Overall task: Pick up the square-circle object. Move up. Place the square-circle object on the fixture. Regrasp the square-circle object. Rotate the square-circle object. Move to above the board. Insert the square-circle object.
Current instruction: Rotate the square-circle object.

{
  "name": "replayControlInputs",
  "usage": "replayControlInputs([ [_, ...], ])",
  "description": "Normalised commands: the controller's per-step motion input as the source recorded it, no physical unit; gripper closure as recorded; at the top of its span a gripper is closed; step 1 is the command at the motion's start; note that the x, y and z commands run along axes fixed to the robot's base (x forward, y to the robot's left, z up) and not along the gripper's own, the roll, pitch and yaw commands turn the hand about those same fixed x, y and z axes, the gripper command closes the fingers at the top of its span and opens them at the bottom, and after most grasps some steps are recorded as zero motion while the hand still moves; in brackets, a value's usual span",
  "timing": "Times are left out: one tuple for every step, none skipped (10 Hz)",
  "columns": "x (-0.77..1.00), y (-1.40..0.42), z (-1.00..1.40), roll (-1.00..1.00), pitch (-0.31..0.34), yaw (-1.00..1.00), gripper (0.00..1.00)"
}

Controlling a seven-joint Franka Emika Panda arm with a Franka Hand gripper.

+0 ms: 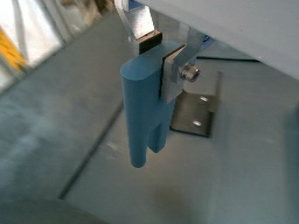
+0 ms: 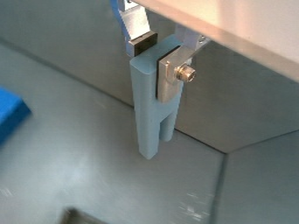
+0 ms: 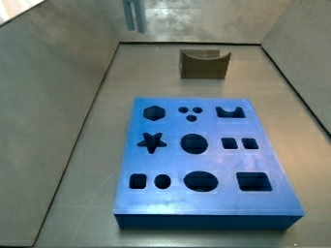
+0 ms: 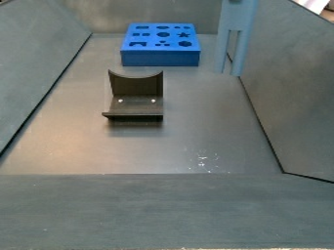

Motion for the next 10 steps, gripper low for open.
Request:
replayControlInputs([
  [0.00, 0.02, 0.05, -0.81, 0.278, -0.33, 1.00],
  [0.02, 0.01, 0.05, -0.58, 0.243, -0.21, 1.00],
  [0.04, 0.01, 0.02, -0.34, 0.175, -0.10, 1.00],
  [0.04, 0.01, 0.01, -0.24, 0.129, -0.06, 1.00],
  [0.04, 0.01, 0.01, -0.21, 0.109, -0.05, 1.00],
  [0.49, 0.01, 0.00, -0.05, 0.024, -1.00, 1.00],
  [0.47, 0.02, -0.01, -0.05, 0.026, -1.00, 1.00],
  [0.41, 0.02, -0.03, -0.05, 0.034, -1.00, 1.00],
  [0.35, 0.02, -0.03, -0.05, 0.037, -1.00, 1.00],
  [0.17, 0.01, -0.02, -0.06, 0.047, -1.00, 1.00],
])
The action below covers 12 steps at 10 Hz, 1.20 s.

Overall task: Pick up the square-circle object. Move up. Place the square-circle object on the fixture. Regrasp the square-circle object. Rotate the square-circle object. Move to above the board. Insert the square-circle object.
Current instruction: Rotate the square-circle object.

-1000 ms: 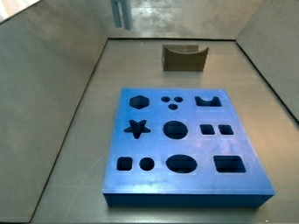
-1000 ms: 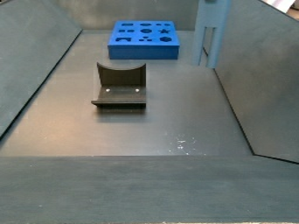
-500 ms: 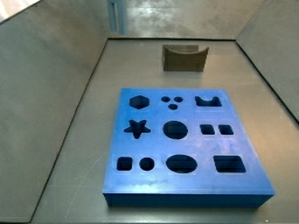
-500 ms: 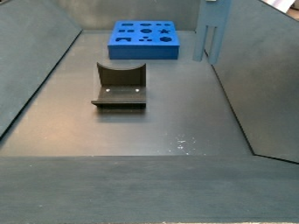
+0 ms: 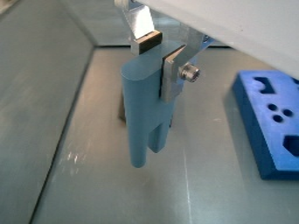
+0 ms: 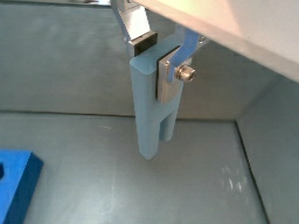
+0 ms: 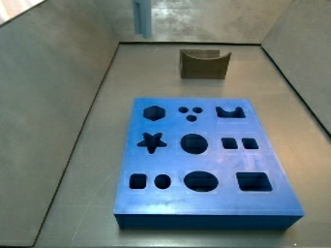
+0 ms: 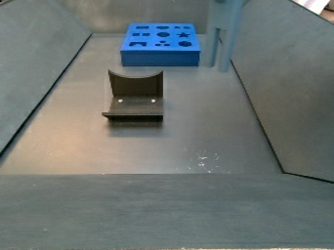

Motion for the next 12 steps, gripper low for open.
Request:
replayControlInputs([
  [0.09, 0.01, -0.01, -0.06, 0.053, -1.00, 1.00],
  [0.02, 0.01, 0.02, -0.07, 0.056, -1.00, 1.00],
  [0.02, 0.01, 0.01, -0.08, 0.068, -1.00, 1.00],
  [0.02, 0.01, 0.01, -0.10, 0.090, -1.00, 1.00],
  [0.02, 0.01, 0.01, -0.10, 0.091, -0.78, 1.00],
  [0.02, 0.01, 0.01, -0.10, 0.088, -0.47, 1.00],
  [0.02, 0.01, 0.01, -0.10, 0.087, -0.36, 1.00],
  [0.02, 0.01, 0.01, -0.10, 0.085, -0.21, 1.00],
  [0.00, 0.00, 0.00, -0.07, 0.058, -1.00, 1.00],
  [0.00, 0.00, 0.00, -0.08, 0.065, -1.00, 1.00],
  [0.00, 0.01, 0.00, -0.09, 0.074, -1.00, 1.00],
  [0.00, 0.01, 0.00, -0.10, 0.081, -0.78, 1.00],
])
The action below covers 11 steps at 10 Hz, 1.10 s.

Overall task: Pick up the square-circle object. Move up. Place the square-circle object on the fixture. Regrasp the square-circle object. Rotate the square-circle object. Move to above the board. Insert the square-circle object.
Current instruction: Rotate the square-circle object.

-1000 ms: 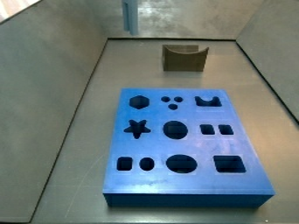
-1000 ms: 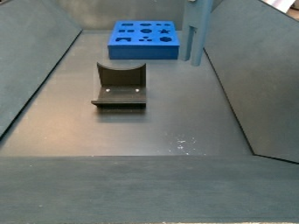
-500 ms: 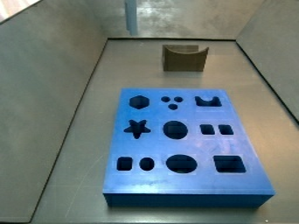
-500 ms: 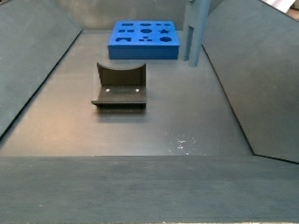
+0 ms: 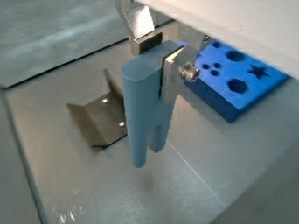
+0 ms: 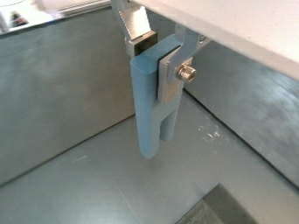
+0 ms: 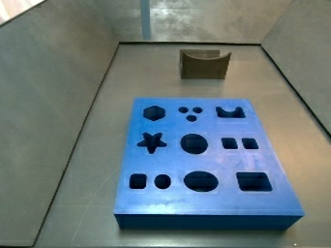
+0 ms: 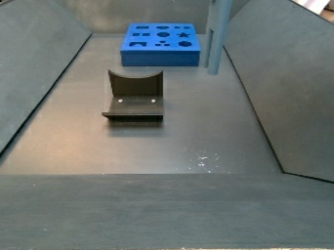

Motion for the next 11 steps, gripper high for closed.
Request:
replayControlInputs([
  [0.01, 0.01, 0.01, -0.10, 0.080, -0.56, 1.00],
  [0.01, 0.01, 0.01, -0.10, 0.078, -0.33, 1.00],
  [0.01, 0.01, 0.01, -0.10, 0.077, -0.25, 1.00],
  [0.00, 0.00, -1.00, -0.10, 0.076, -0.14, 1.00],
  [0.01, 0.00, -1.00, -0.10, 0.061, -0.11, 1.00],
  [0.02, 0.01, -1.00, -0.09, 0.015, -0.08, 1.00],
  [0.02, 0.01, -1.00, -0.08, -0.006, -0.08, 1.00],
  [0.01, 0.02, -1.00, -0.05, -0.043, -0.06, 1.00],
  [0.01, 0.02, -1.00, -0.04, -0.049, -0.06, 1.00],
  [0.02, 0.03, -0.94, -0.03, -0.046, -0.05, 1.00],
  [0.02, 0.03, -0.77, -0.02, -0.044, -0.05, 1.00],
])
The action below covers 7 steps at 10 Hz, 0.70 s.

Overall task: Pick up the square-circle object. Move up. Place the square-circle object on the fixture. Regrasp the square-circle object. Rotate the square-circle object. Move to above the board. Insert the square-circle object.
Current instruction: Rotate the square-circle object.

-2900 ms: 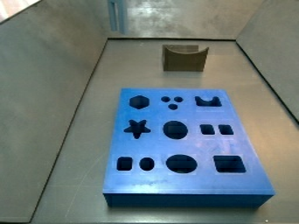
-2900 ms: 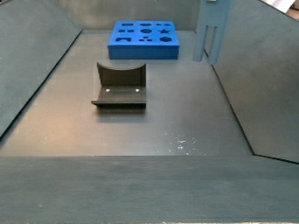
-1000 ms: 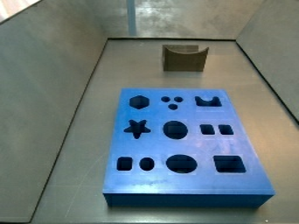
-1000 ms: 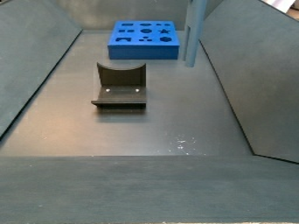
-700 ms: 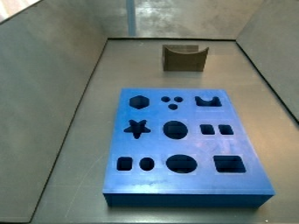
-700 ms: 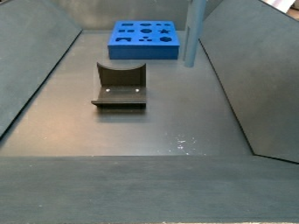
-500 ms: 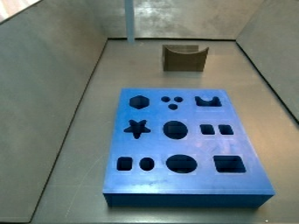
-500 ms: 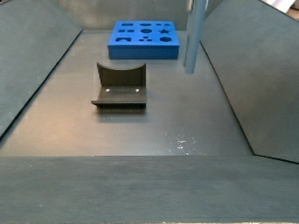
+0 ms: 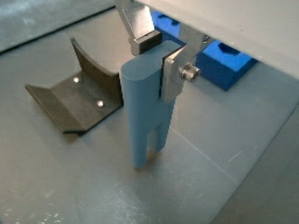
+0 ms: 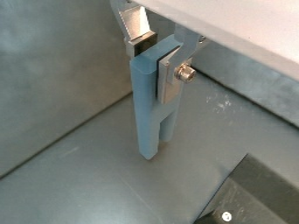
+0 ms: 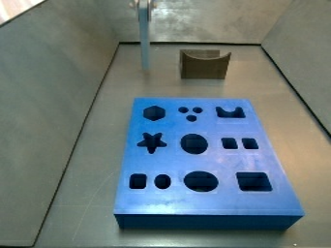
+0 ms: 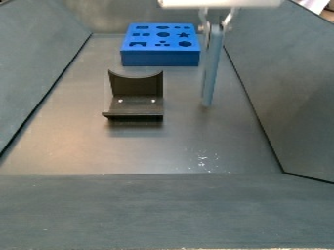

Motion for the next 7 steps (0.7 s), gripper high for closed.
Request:
replayControlInputs([
  [0.02, 0.03, -0.56, -0.01, -0.040, -0.05, 1.00],
  [0.01, 0.03, -0.45, 0.00, -0.042, -0.05, 1.00],
  [-0.01, 0.02, -0.29, 0.00, -0.032, -0.05, 1.00],
  [-0.01, 0.02, -0.29, 0.00, -0.032, -0.05, 1.00],
  [-0.02, 0.02, -0.29, 0.00, -0.029, -0.05, 1.00],
  [-0.01, 0.02, -0.29, 0.00, -0.030, -0.05, 1.00],
  [-0.01, 0.02, -0.29, 0.00, -0.030, -0.05, 1.00],
])
